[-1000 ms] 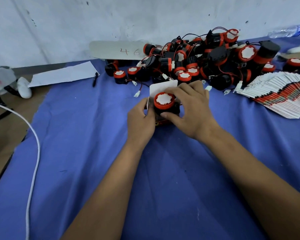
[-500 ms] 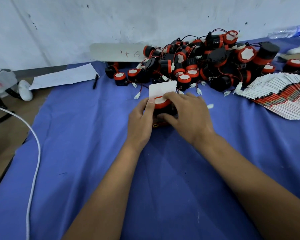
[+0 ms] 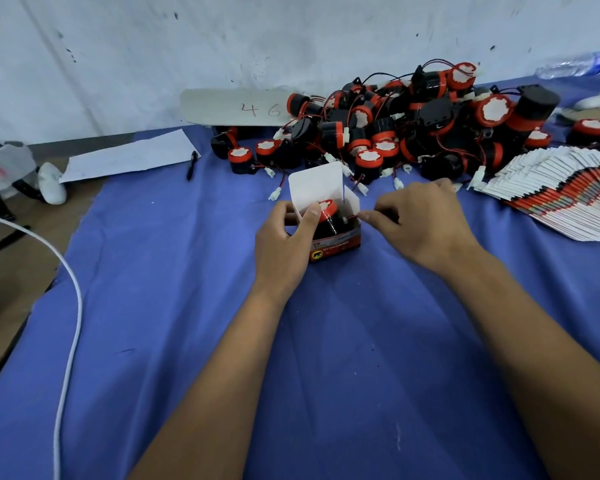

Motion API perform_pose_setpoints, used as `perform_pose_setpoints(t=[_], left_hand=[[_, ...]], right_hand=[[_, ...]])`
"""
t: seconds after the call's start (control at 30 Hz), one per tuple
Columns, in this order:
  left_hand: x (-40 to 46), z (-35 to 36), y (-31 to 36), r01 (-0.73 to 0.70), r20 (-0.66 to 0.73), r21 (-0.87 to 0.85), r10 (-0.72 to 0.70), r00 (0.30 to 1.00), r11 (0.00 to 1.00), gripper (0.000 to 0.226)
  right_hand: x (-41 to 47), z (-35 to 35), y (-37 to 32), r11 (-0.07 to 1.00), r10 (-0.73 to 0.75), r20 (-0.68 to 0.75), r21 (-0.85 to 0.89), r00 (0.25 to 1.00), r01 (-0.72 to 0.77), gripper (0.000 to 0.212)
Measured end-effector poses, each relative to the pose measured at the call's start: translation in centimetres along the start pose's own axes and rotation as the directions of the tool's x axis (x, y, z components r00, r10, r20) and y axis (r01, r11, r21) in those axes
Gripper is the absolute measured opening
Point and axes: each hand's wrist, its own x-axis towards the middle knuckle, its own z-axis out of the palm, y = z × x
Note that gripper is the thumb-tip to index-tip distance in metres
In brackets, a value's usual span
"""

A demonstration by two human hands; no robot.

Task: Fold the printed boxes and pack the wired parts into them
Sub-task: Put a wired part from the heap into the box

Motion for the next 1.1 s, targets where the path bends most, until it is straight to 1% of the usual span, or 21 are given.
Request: perform_pose_setpoints(t=[0.07,0.1,0.17,0.27,0.33,0.37,0.43,0.47,0.5,0.57,0.63,0.7,0.73,0.8,0.83,0.93,1.0,1.1], left_hand=[[0.1,0.0,-0.3,0.003,-0.001,0.011,-0.003,1.0,1.0,0.029],[0.2,0.1,-0.5,0.003,0.0,0.014,-0.003,1.0,1.0,0.026],[0.2,0.1,-0.7,-0.007,-0.005,0.022,0.008,1.0,1.0,0.024],[0.2,0.1,-0.7,-0.033,-0.029,0.033,0.034,0.999,0.999,0.03],[0.2,0.1,-0.6,-0.055,-0.059,0.06,0.058,0.997,0.997,0.026],[0.2,0.1,-0.5,-0.06,-0.076,0.078,0.066,0.995,0.995,0.021],[0.1,0.3,-0.5,-0.064,-0.102,0.112,0.075,0.992,0.992,0.015],[0.1,0.3,-0.6,-0.068,-0.112,0.12,0.081,0.99,0.99,0.016],[0.1,0.3,-0.6,-0.077,-0.121,0.125,0.092,0.988,0.989,0.02],[0.1,0.2,-0.7,-0.13,-0.118,0.159,0.149,0.982,0.979,0.029],[0.2,0.3,-0.8,-0.231,-0.064,0.216,0.249,0.966,0.949,0.032],[0.1,0.4,-0.8,-0.332,0.027,0.271,0.337,0.941,0.904,0.029],[0.1,0.5,-0.7,-0.362,0.062,0.288,0.36,0.931,0.887,0.029],[0.2,0.5,-0.7,-0.374,0.079,0.283,0.367,0.927,0.883,0.03],[0.2,0.5,-0.7,-0.369,0.077,0.261,0.362,0.929,0.892,0.03],[0.2,0.3,-0.7,-0.368,0.093,0.207,0.356,0.93,0.907,0.03],[0.1,0.2,-0.6,-0.369,0.123,0.18,0.352,0.928,0.912,0.033],[0.0,0.1,-0.5,-0.356,0.102,0.146,0.344,0.933,0.923,0.03]], right_hand=[[-0.2,-0.3,-0.6,0.994,0.011,-0.074,0.108,0.997,-0.003,0.03],[-0.2,-0.5,-1.2,0.993,0.007,-0.112,0.114,0.994,0.006,0.024],[-0.4,-0.5,-2.6,0.998,-0.004,-0.154,0.069,0.988,0.015,0.019],[-0.9,-0.3,-4.5,0.998,0.033,-0.15,-0.039,0.988,-0.039,0.017],[-1.2,-0.2,-5.3,0.994,0.066,-0.146,-0.073,0.987,-0.078,0.011],[-1.3,-0.2,-5.6,0.995,0.073,-0.154,-0.06,0.985,-0.083,0.01],[-1.6,-0.2,-6.3,0.998,0.055,-0.186,-0.004,0.981,-0.056,0.01],[-1.8,-0.1,-6.6,1.0,0.03,-0.2,0.009,0.979,-0.029,0.008],[-1.8,0.1,-6.9,1.0,0.011,-0.213,0.026,0.977,-0.005,0.01],[-1.6,0.3,-7.2,0.994,0.037,-0.21,0.111,0.977,-0.013,0.03],[-1.1,0.5,-7.1,0.979,0.075,-0.177,0.201,0.981,-0.039,0.039],[-0.7,0.6,-6.6,0.957,0.085,-0.125,0.288,0.988,-0.046,0.037],[-0.5,0.7,-6.3,0.937,0.091,-0.094,0.345,0.991,-0.053,0.033],[-0.3,0.7,-5.5,0.889,0.122,-0.061,0.451,0.991,-0.082,0.022],[-0.2,0.7,-5.1,0.874,0.136,-0.051,0.476,0.989,-0.096,0.019],[-0.1,0.9,-4.6,0.863,0.174,-0.035,0.486,0.984,-0.135,0.013],[-0.2,1.2,-4.7,0.859,0.201,-0.074,0.492,0.977,-0.139,0.007],[0.1,1.8,-4.9,0.867,0.201,-0.091,0.48,0.975,-0.134,0.011]])
